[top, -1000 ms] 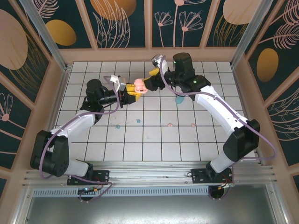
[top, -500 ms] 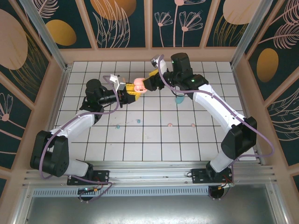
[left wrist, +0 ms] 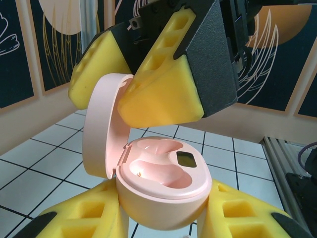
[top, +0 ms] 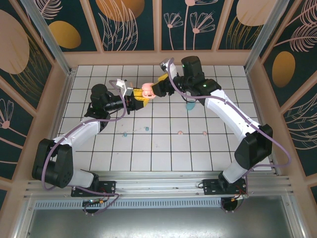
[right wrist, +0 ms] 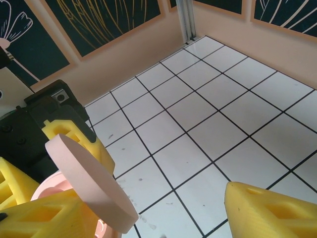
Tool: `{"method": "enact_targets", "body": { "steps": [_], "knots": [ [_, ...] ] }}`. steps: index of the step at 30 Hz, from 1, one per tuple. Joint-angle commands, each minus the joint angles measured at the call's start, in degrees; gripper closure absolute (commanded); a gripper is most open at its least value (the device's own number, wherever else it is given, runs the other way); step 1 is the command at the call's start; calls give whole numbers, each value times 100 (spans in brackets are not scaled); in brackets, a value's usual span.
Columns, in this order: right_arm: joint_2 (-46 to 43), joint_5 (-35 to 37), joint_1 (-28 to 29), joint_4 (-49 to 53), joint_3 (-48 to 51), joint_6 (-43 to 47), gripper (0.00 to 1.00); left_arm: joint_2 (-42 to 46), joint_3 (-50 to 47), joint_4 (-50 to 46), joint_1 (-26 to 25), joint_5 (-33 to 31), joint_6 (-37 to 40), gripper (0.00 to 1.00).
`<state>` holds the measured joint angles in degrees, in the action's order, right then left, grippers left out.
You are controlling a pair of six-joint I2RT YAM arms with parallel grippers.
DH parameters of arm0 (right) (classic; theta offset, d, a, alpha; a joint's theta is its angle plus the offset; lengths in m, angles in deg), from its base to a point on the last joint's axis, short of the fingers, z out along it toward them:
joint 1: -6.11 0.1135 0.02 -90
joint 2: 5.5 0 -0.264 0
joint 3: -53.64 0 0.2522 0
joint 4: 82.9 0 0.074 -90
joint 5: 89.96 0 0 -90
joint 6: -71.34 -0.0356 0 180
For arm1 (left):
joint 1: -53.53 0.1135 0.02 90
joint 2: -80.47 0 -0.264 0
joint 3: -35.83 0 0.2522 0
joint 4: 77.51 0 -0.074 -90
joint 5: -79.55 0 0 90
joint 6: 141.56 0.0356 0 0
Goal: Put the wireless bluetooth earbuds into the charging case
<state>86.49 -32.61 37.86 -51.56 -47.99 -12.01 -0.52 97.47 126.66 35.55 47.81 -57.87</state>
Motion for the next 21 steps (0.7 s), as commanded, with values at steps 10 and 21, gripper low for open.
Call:
{"method": "enact_targets", "body": {
  "steps": [10,21],
  "knots": [
    [-256,-200,-6,81,-84,-94,32,54,-59,266,-20,73,-99,86],
    [-490,-288,-4,29,69,-159,32,30,-15,250,-15,32,-116,86]
  ]
}}
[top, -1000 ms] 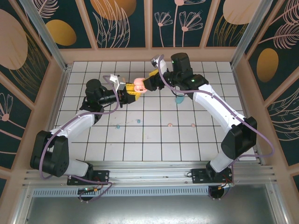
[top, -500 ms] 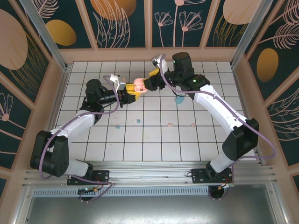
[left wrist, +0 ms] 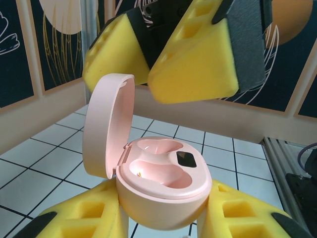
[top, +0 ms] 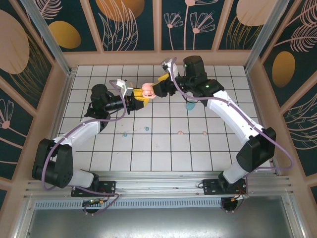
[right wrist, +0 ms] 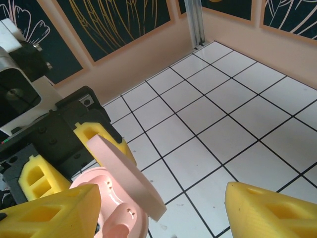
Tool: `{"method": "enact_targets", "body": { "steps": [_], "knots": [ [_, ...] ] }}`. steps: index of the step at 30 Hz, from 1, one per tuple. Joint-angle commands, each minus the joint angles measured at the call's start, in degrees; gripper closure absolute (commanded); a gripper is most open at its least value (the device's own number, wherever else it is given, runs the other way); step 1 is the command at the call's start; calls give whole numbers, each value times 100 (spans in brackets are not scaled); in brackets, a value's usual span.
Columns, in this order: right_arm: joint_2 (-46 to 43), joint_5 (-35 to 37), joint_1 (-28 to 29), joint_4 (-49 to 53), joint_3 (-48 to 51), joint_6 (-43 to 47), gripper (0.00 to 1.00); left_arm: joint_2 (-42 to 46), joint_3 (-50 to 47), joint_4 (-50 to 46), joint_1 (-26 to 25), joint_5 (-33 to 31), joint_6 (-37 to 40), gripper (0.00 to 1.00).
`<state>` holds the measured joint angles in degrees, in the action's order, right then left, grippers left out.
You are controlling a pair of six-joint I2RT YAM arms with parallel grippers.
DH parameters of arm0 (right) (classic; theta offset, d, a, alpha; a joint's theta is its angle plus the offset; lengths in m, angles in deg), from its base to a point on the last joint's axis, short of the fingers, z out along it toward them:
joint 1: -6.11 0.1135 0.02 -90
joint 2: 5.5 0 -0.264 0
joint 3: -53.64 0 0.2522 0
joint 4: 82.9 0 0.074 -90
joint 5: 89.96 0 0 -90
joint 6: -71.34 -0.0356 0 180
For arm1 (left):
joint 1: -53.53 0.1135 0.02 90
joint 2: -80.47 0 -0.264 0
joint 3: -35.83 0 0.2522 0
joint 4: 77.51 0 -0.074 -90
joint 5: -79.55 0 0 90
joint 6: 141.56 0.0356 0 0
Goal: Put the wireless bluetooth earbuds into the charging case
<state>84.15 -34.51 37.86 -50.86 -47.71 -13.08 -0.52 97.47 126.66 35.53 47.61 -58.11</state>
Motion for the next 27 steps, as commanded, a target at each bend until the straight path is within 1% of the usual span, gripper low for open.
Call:
{"method": "enact_targets", "body": {
  "steps": [1,7,9,11,13,15,19,23,27],
  "knots": [
    [-258,-96,-10,-31,33,-53,32,28,-15,250,-15,48,-100,86],
    [-335,-90,-6,88,-32,-108,32,24,-33,250,-2,21,-85,86],
    [-442,18,-4,105,-13,-149,32,17,-41,241,-7,13,-76,86],
    [-575,274,-4,114,5,-271,34,5,-33,241,-2,12,-66,86],
    [-736,583,-252,108,52,-570,36,-11,-24,241,4,17,-66,86],
    [-934,742,-548,96,172,-1050,39,-3,-24,249,1,-13,-49,86],
    [-1240,1221,-1133,266,513,-1996,39,35,-48,250,4,-54,-31,86],
    [-1238,2277,-1465,1294,658,-2648,40,40,-89,275,6,-71,-40,86],
    [-1289,2702,-1828,1907,1315,-3025,40,61,-106,302,3,-93,-40,86]
  ]
}}
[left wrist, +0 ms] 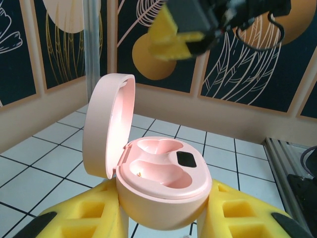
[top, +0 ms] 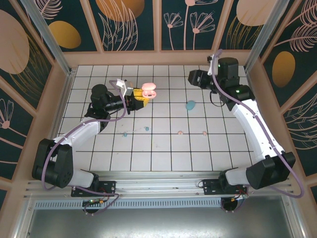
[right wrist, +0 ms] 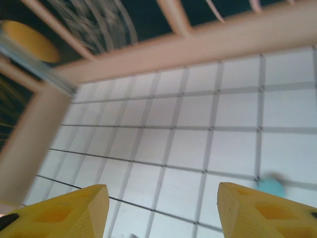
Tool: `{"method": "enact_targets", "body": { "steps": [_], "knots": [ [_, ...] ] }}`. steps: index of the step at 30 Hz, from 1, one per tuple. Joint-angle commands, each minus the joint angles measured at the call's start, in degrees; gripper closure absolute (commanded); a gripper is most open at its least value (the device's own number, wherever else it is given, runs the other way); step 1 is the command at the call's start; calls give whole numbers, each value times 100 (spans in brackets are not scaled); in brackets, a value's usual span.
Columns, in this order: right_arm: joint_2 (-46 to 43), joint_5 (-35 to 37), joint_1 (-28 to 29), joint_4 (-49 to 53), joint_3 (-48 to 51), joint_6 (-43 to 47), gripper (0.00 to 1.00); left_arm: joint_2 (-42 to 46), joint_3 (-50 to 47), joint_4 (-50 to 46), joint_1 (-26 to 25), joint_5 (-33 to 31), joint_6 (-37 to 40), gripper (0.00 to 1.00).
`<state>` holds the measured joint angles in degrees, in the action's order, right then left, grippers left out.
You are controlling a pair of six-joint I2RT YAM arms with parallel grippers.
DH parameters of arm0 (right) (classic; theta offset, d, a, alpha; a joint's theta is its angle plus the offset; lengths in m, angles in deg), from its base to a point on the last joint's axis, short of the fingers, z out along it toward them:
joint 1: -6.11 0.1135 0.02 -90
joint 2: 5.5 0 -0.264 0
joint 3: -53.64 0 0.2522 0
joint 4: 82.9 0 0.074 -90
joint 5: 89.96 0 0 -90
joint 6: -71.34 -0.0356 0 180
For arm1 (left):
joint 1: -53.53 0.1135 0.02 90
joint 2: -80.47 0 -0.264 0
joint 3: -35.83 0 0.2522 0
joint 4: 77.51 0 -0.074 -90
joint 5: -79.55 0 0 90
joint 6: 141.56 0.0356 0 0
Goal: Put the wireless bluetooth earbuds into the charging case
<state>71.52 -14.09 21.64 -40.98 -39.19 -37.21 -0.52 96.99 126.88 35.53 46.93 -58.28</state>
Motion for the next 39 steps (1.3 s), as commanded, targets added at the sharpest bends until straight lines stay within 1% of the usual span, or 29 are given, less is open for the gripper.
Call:
{"method": "enact_targets", "body": {
  "steps": [1,3,5,9,12,17,19,21,25,29,31,33,39],
  "knots": [
    [-51,572,-330,949,703,-660,40,72,-68,281,5,-34,-14,86],
    [-72,151,-746,908,1269,-787,40,76,-79,289,4,-49,-6,86],
    [-113,-62,-1084,780,1751,-862,41,76,-81,307,7,-52,-9,86],
    [-191,-31,-1462,486,2455,-955,41,106,-94,307,7,-61,-9,86],
    [-106,94,-1525,331,2800,-976,41,136,-124,303,10,-87,17,86],
    [163,468,-1514,-169,3405,-1054,47,184,-135,189,0,-120,126,86],
    [274,522,-1484,-324,3515,-1055,51,204,-127,138,6,-131,154,86],
    [345,651,-1374,-465,3543,-982,51,232,-134,70,6,-157,211,86],
    [459,530,-1171,-930,3665,-676,51,270,-152,35,6,-193,255,86],
    [704,384,-989,-1155,3748,-518,56,277,-145,18,2,-185,259,86],
    [814,284,-876,-1190,3746,-330,56,293,-149,17,-1,-182,259,86],
    [976,216,-802,-1098,3689,-187,53,294,-167,17,0,-184,269,86],
    [1110,146,-678,-858,3585,-193,53,295,-161,23,2,-174,259,86]
  ]
}}
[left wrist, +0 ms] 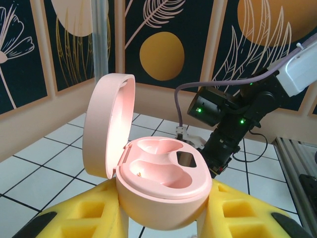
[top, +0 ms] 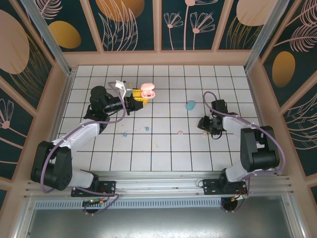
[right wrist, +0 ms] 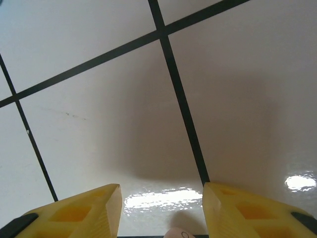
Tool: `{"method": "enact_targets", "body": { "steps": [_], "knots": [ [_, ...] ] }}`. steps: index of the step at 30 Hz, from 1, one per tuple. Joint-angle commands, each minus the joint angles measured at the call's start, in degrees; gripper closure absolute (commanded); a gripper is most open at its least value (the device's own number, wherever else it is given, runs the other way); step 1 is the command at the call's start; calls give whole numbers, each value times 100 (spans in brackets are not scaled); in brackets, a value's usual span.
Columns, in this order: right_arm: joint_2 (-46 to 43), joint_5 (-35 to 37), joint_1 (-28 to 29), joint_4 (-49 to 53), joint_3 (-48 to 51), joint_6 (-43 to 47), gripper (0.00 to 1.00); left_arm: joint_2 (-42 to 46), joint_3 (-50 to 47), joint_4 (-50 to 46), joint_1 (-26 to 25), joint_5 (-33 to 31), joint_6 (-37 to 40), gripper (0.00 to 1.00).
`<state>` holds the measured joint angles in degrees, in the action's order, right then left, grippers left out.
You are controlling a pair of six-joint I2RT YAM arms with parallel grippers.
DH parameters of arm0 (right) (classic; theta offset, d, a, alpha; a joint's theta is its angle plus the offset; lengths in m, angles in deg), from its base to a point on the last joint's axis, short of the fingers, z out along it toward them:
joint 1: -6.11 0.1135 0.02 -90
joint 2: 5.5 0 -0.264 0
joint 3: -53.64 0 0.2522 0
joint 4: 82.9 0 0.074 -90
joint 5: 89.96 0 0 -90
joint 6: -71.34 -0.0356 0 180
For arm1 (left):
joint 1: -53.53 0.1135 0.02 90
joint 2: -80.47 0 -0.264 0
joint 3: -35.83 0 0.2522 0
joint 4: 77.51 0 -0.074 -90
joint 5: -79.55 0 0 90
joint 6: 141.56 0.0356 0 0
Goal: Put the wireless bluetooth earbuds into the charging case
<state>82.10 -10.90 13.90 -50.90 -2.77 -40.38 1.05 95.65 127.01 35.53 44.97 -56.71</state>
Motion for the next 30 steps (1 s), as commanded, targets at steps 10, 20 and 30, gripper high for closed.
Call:
{"method": "enact_targets", "body": {
  "steps": [10,20,30],
  "knots": [
    [-19,-409,204,418,-195,-43,57,251,-67,-82,6,-9,155,86],
    [-218,-238,195,889,-331,-124,53,288,-80,-93,6,-13,167,86],
    [-36,-188,170,1055,-276,-110,54,347,-105,-84,7,-13,161,86]
  ]
}}
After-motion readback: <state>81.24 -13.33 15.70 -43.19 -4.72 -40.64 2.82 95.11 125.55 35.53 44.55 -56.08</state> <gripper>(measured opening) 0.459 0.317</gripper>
